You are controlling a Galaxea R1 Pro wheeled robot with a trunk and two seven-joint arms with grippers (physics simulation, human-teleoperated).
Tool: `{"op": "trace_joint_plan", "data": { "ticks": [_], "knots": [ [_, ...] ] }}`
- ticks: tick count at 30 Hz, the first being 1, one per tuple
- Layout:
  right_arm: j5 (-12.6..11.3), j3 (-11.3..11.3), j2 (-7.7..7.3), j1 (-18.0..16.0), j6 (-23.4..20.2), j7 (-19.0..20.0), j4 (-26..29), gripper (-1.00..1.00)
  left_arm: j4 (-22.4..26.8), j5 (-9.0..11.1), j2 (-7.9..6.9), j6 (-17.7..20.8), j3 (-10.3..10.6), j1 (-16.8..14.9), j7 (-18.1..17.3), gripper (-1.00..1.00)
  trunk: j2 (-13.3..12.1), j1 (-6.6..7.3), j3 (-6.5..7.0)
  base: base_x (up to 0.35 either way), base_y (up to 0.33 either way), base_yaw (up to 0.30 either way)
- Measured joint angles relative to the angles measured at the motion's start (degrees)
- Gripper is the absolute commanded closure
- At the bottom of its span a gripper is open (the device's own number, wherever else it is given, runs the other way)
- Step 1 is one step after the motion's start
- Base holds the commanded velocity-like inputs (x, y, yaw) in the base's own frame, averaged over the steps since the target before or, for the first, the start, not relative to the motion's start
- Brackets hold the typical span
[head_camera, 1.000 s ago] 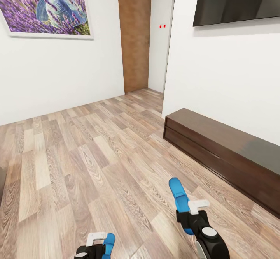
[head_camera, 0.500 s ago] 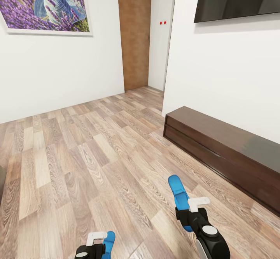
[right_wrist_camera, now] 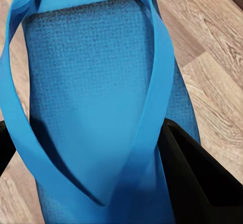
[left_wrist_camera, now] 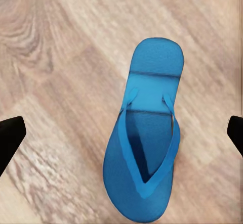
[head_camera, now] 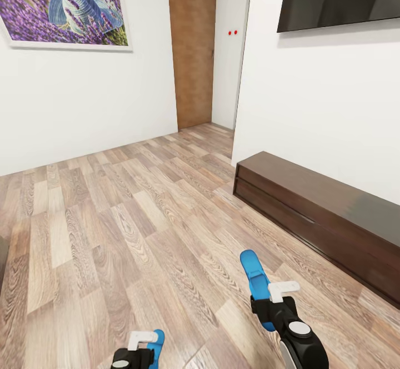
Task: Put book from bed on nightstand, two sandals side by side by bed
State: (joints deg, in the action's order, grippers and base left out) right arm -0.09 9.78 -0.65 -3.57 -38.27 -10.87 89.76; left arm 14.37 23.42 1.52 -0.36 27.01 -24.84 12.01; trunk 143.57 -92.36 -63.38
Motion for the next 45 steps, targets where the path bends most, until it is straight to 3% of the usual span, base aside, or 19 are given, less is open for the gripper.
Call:
{"op": "trace_joint_plan", "data": {
  "ticks": [3,12,37,45],
  "knots": [
    [0.0,0.0,0.00,0.0,0.0,0.0,-0.1,1.00,0.0,0.0,0.04,-0.4,0.2,0.0,-0.2,-1.00,0.0,0.00,0.00,0.000,0.000,0.000],
    [0.0,0.0,0.00,0.0,0.0,0.0,-0.4,1.00,0.0,-0.1,0.07,-1.3,0.5,0.0,-2.0,-1.00,0.1,-0.23,-1.99,0.000,0.000,0.000],
    [0.1,0.0,0.00,-0.1,0.1,0.0,-0.6,1.00,0.1,0.2,0.18,-1.4,0.5,0.0,-2.3,-1.00,0.2,-0.31,-2.66,0.000,0.000,0.000],
    [0.1,0.0,0.00,-0.1,0.1,0.0,-0.7,1.00,0.2,0.2,0.17,-1.4,0.6,-0.1,-2.3,-1.00,0.3,-0.49,-4.21,0.000,0.000,0.000]
  ]
}}
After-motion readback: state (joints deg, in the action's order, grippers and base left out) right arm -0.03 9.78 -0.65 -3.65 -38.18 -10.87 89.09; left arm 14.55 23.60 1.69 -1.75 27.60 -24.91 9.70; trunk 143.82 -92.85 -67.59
